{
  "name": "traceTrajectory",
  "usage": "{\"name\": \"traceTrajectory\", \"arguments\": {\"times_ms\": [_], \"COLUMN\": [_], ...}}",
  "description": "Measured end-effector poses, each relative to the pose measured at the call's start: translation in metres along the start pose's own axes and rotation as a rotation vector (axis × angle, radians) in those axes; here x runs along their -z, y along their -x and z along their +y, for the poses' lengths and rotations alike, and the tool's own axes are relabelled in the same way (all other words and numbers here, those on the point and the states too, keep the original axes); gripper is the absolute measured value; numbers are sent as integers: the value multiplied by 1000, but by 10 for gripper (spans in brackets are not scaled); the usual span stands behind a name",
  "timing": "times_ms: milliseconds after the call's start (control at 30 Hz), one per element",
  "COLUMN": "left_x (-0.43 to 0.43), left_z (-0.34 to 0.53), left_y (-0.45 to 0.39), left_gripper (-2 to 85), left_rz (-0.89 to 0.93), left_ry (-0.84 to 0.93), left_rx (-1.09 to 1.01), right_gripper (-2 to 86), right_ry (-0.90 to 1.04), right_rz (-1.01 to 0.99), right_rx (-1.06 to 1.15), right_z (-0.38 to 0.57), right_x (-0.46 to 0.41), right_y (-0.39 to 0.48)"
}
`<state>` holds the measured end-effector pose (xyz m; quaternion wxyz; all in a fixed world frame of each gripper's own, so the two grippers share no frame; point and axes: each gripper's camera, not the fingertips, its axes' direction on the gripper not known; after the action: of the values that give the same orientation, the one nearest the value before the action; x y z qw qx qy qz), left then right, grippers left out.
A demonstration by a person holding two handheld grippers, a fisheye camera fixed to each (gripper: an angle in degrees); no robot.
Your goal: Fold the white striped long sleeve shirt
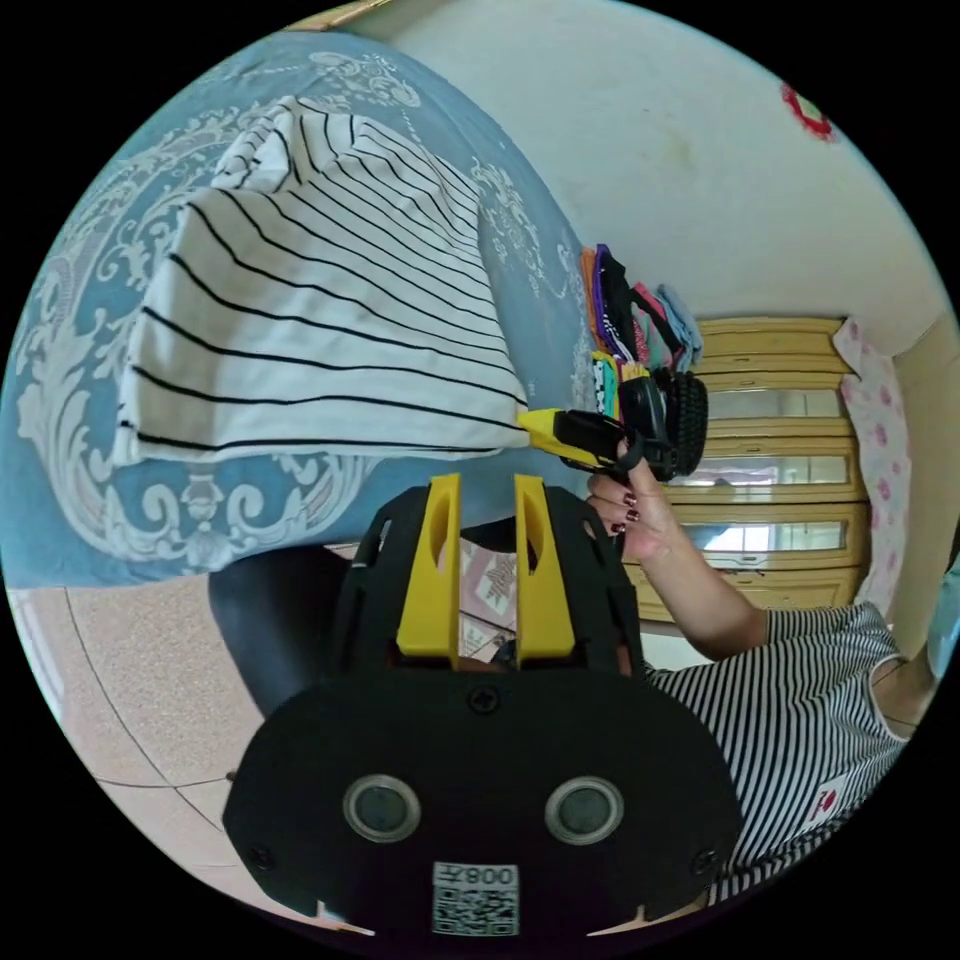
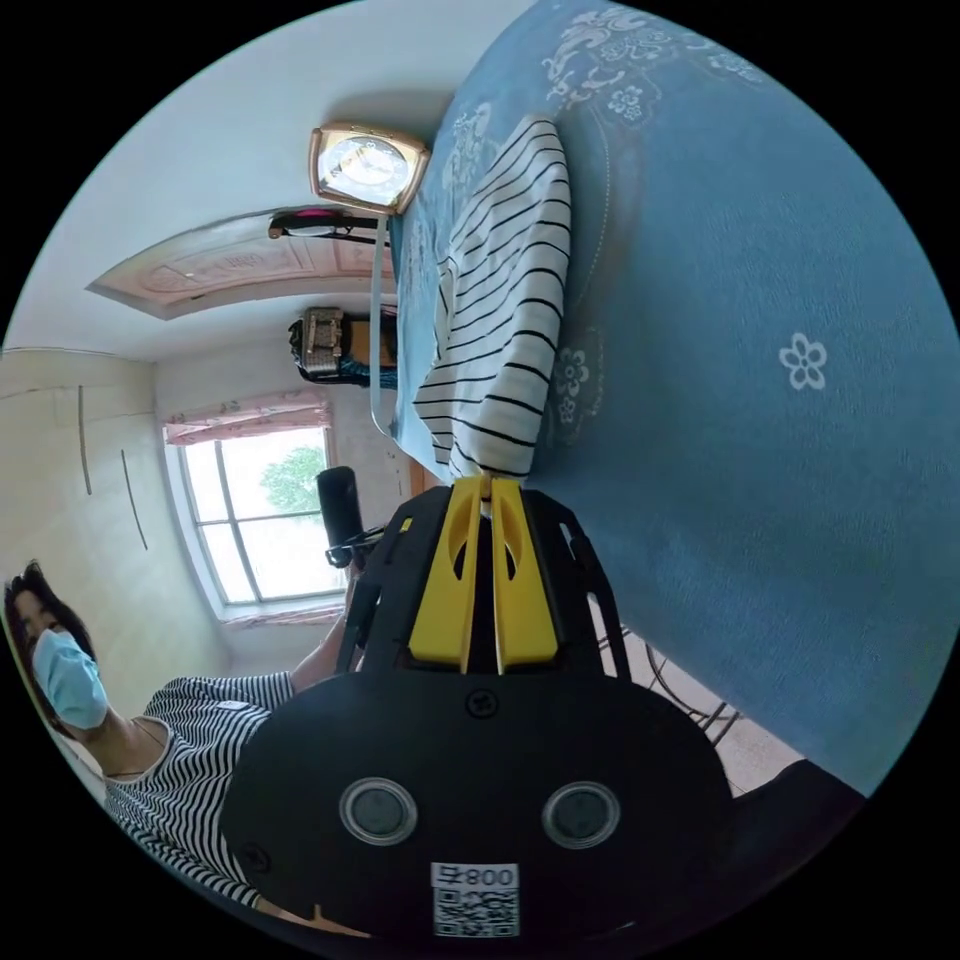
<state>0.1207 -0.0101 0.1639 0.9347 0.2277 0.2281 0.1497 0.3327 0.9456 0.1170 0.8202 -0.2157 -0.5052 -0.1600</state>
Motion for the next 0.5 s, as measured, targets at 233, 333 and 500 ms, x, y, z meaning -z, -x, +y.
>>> {"name": "traceTrajectory", "arguments": {"times_ms": [233,333,500], "left_x": [-7,-4,8], "left_z": [-8,-6,1], "left_y": [10,15,19], "left_gripper": [35,19,8], "left_rz": [126,140,162], "left_ry": [-58,-60,-73], "left_rx": [36,43,38], "right_gripper": [18,21,30], "right_ry": [13,11,-16], "right_rz": [4,-10,-43], "right_rx": [5,-3,-16], "right_z": [0,2,10], "right_x": [-5,-6,-1], "right_y": [-8,-18,-35]}}
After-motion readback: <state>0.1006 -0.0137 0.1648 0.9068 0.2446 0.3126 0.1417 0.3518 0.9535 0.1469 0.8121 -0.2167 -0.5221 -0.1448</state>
